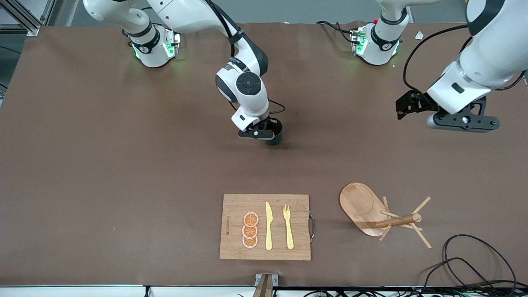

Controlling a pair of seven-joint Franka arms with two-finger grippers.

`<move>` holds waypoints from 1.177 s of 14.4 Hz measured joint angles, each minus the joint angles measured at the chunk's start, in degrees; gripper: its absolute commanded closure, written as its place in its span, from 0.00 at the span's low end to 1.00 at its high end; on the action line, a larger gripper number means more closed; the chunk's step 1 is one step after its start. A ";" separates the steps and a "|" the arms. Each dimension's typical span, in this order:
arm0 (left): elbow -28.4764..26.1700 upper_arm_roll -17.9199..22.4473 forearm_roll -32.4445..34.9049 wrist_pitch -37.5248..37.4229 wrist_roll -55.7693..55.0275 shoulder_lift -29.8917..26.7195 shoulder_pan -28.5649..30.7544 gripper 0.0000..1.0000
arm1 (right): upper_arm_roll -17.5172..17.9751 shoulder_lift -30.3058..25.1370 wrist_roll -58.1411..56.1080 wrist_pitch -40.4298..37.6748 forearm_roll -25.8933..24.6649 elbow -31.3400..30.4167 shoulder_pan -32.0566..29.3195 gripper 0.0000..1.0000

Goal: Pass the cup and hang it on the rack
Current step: 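Carry the teal mug with the right gripper toward the table middle, then set the mug down and open the right gripper while the left gripper approaches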

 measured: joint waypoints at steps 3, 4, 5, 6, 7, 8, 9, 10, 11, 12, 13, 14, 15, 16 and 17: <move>0.00 -2.33 0.00 0.19 -0.62 1.76 -0.02 0.00 | -0.17 0.87 0.00 -4.05 0.00 3.11 -0.01 0.00; 0.00 -3.35 0.00 0.25 -1.60 2.22 -0.03 0.00 | -0.26 0.86 0.00 -6.06 0.00 4.64 -0.01 0.00; 0.00 -4.47 0.00 0.38 -2.98 2.66 -0.05 0.00 | -0.42 0.85 0.00 -8.19 0.00 6.45 -0.05 0.00; 0.00 -5.70 0.00 0.65 -4.85 3.10 -0.07 0.00 | -0.54 0.82 0.00 -10.22 0.00 8.28 -0.16 0.00; 0.00 -7.02 0.00 0.96 -7.19 3.56 -0.08 0.00 | -0.63 0.73 -0.04 -12.17 0.00 9.95 -0.31 0.00; 0.00 -8.38 0.00 1.16 -10.00 4.02 -0.12 0.00 | -0.73 0.53 -0.30 -14.14 0.00 11.41 -0.58 0.00; -0.01 -9.55 0.00 1.22 -12.75 4.48 -0.16 0.00 | -0.85 0.08 -1.14 -16.24 0.00 12.55 -1.07 0.00; -0.01 -10.52 0.00 1.26 -15.16 4.99 -0.30 0.00 | -1.05 -0.88 -2.91 -18.84 0.00 13.32 -1.97 0.00; -0.02 -11.13 0.00 1.29 -17.38 5.52 -0.78 0.00 | -1.26 -2.26 -5.29 -21.95 -0.01 13.76 -3.41 0.00; -0.02 -11.36 0.00 1.31 -19.71 6.07 -1.62 0.00 | -1.49 -3.92 -8.46 -25.20 -0.02 13.99 -5.46 0.00; -0.02 -11.44 0.00 1.35 -22.28 6.57 -2.61 0.00 | -1.71 -5.68 -12.35 -28.33 -0.03 14.16 -8.10 0.00; -0.02 -11.48 0.00 1.43 -25.12 6.97 -3.59 0.00 | -1.86 -7.55 -16.99 -31.54 -0.03 14.26 -11.44 0.00; -0.02 -11.54 0.11 1.46 -27.95 7.30 -4.47 0.00 | -2.01 -9.40 -21.72 -34.54 -0.05 14.31 -15.19 0.00; -0.02 -11.62 0.22 1.47 -30.61 7.62 -5.41 0.00 | -2.13 -11.17 -25.62 -37.09 -0.06 14.35 -19.11 0.00; -0.03 -11.64 0.81 1.56 -33.66 8.02 -6.71 0.00 | -2.22 -12.86 -28.44 -39.13 -0.13 14.36 -23.06 0.00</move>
